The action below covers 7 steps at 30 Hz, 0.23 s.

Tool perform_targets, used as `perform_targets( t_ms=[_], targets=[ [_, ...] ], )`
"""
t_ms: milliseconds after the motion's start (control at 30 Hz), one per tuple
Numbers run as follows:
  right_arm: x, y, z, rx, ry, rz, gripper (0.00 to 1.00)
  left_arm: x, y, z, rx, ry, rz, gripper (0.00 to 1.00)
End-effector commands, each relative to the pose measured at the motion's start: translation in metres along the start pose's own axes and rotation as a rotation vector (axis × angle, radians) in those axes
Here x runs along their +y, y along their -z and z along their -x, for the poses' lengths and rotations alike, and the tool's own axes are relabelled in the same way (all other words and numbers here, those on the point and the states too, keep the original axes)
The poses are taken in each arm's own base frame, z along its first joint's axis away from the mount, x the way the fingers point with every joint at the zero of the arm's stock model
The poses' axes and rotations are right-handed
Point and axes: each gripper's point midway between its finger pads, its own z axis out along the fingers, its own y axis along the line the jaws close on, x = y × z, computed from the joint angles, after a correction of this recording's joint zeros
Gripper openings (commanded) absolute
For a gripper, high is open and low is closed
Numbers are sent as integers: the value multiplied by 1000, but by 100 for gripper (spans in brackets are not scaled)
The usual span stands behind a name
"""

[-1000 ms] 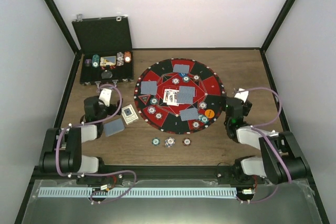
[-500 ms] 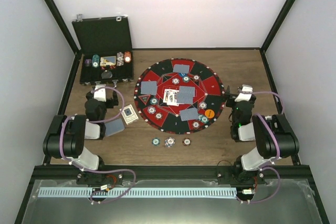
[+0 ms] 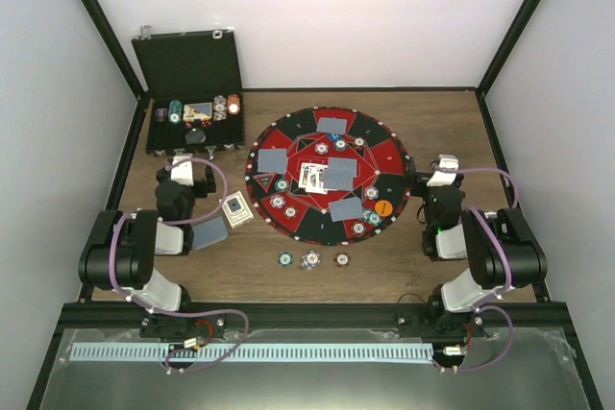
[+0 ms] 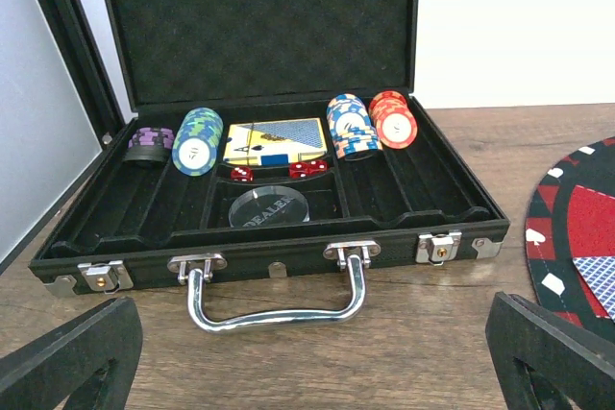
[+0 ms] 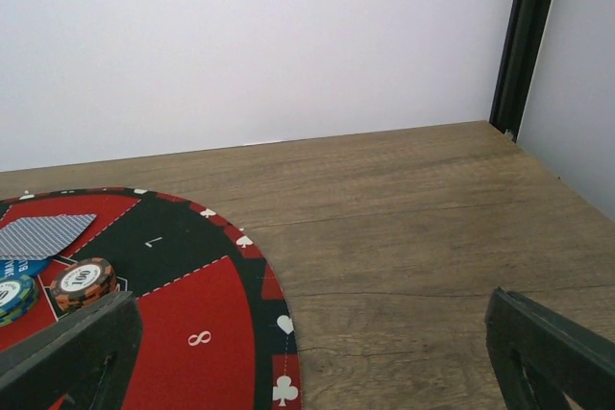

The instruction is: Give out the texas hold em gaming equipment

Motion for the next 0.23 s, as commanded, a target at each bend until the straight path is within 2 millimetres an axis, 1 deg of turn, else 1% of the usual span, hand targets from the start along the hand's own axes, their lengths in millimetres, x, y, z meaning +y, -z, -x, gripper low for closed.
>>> perform_targets(
  t_ms=[0,200],
  targets=[
    [2,1,11,-41,-7,9,100,0,-3,13,-46,19,3,100],
    [2,0,10,-38,-6,9,100,0,-3,13,-45,18,3,100]
  ],
)
